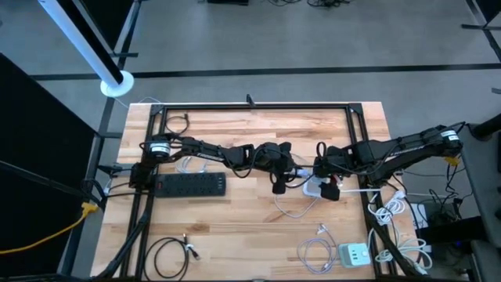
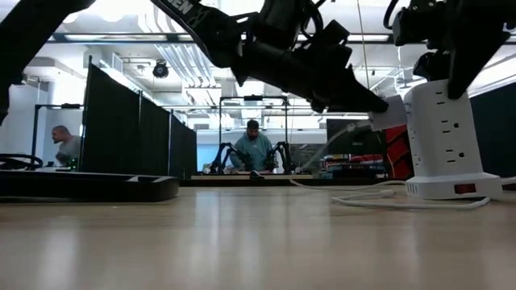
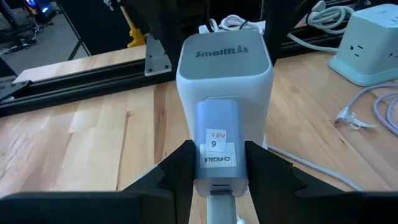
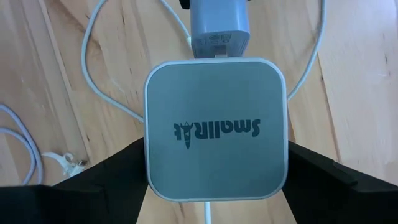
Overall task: Insert USB
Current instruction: Insert the white charger adapter into the top white outlet extension
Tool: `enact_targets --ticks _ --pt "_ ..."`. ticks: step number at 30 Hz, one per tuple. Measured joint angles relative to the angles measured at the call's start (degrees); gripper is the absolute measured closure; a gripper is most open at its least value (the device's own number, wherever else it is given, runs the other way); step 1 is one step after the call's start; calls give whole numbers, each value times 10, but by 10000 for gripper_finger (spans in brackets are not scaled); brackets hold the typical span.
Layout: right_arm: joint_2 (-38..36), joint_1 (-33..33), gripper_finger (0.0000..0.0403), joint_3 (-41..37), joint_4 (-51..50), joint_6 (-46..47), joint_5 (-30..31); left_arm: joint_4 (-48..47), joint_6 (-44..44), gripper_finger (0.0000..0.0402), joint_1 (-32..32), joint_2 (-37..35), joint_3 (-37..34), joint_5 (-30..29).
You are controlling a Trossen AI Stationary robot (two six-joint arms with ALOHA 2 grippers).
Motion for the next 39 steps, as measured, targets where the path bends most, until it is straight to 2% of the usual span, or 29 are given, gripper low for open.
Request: enact_targets --ticks 21,28,30,34,39 --pt "0 0 109 0 -7 -3 1 11 8 288 -1 22 32 14" --pt "0 0 109 1 10 -8 9 -53 26 288 -2 -7 32 5" --pt "0 0 109 1 22 -10 12 -91 49 266 -3 -20 32 -10" --pt "0 0 109 -4 25 -8 17 -188 95 176 -4 -57 33 -40" --pt "-1 -2 109 -10 23 0 28 -286 81 93 -3 -104 32 -46"
